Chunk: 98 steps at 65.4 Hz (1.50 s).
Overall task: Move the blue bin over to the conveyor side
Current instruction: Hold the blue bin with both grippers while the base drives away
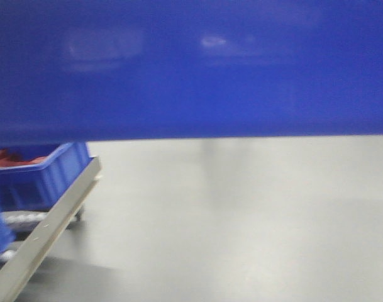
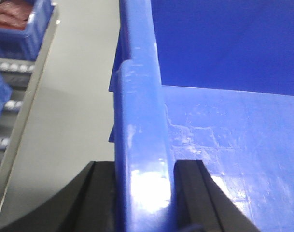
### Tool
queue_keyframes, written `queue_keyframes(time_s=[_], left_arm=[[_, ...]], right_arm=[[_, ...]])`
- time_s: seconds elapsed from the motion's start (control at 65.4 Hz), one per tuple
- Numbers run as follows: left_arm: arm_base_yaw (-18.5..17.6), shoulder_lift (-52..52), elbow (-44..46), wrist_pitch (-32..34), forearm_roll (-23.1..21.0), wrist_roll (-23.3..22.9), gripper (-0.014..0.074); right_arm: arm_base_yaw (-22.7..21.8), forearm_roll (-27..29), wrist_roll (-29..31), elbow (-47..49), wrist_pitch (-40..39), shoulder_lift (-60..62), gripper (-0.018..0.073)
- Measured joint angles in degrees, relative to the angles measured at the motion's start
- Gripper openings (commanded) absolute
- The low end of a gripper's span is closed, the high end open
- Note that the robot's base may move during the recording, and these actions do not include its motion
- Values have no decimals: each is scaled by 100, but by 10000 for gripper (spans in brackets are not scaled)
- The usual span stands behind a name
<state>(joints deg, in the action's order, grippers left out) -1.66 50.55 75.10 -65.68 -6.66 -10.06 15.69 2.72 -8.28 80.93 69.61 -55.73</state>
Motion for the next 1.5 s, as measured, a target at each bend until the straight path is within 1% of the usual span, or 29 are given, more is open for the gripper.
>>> queue_keyframes(time_s=[0.673,1.101,1.499], left_arm=[[0,0,0,10,0,0,-19],[0,0,0,325,0,0,-19],[0,0,-3,348,0,0,-19]], right_arm=[[0,0,0,0,0,0,-78],[0,0,0,0,-22,0,-78],[0,0,-10,0,-29,0,-78]])
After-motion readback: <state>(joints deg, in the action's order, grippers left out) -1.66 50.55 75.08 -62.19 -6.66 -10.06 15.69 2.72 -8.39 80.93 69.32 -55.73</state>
